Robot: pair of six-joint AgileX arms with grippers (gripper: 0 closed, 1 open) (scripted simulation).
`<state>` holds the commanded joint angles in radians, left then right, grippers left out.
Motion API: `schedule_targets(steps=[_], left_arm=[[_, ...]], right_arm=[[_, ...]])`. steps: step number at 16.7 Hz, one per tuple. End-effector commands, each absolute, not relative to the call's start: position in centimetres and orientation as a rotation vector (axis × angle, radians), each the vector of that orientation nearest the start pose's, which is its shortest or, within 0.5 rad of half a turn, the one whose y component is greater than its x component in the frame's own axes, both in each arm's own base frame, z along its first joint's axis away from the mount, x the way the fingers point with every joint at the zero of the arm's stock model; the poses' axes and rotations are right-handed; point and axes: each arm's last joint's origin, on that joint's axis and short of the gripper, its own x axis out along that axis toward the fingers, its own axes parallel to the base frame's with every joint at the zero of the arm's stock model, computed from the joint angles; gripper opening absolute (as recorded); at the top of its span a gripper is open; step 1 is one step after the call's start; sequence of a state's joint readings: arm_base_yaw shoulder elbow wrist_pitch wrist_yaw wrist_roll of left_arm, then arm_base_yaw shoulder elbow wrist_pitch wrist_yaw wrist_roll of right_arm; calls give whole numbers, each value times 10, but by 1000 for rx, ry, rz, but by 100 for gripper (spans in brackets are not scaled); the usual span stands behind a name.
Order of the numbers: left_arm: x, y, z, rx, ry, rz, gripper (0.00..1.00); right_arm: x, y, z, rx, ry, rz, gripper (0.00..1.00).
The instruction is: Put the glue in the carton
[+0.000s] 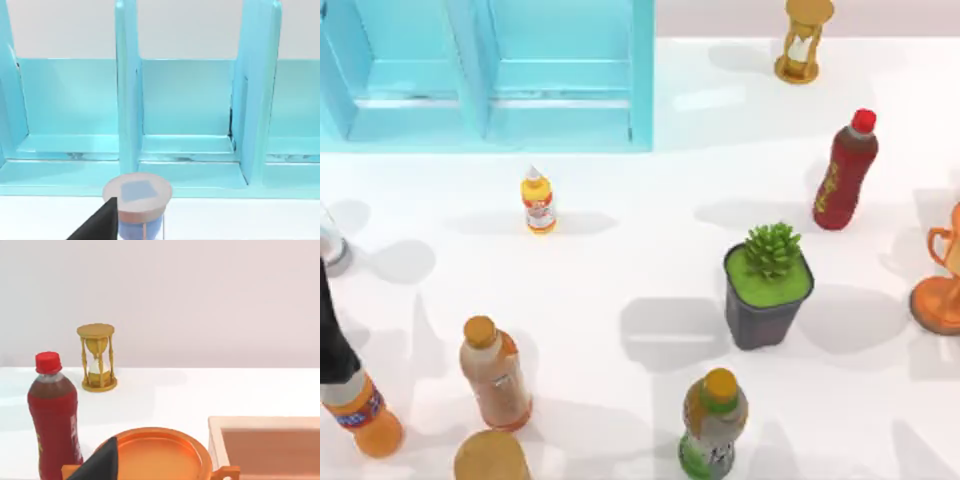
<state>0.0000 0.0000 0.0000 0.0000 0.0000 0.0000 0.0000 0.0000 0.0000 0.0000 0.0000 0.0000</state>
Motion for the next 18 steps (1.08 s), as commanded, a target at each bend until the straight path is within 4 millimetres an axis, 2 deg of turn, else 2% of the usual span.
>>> schedule_targets(steps=[6, 8, 11, 15, 18], left_arm=[[106, -1, 160, 0, 0, 0, 100], [106, -1, 160, 0, 0, 0, 100], [106, -1, 160, 0, 0, 0, 100], [106, -1, 160, 0, 0, 0, 100], [106, -1, 160, 0, 0, 0, 100]], right_arm=[[109, 2, 167, 40, 72, 2, 100], [113, 6, 177, 82, 138, 5, 100], [126, 18, 203, 154, 248, 16, 100], [161, 51, 249, 238, 386, 38, 100], [195, 94, 281, 281, 466, 58, 100]])
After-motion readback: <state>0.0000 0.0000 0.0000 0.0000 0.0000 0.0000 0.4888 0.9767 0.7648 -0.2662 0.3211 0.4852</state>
